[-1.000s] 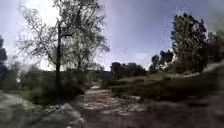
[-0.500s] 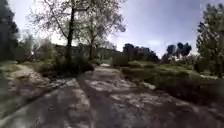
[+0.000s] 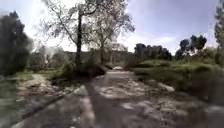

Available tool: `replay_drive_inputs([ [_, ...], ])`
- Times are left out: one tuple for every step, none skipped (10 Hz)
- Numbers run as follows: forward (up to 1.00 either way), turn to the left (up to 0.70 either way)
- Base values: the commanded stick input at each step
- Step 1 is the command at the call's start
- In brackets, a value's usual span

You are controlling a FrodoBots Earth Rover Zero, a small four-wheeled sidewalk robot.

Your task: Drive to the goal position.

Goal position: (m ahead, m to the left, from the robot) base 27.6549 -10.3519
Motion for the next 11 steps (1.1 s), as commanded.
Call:
replay_drive_inputs([
  [0.70, 0.27],
  [0.70, 0.10],
  [0.70, 0.00],
  [0.70, 0.00],
  [0.70, 0.00],
  [0.70, 0.00],
  [0.70, -0.01],
  [0.70, -0.07],
  [0.70, -0.13],
  [0.70, -0.20],
  [0.70, -0.26],
])
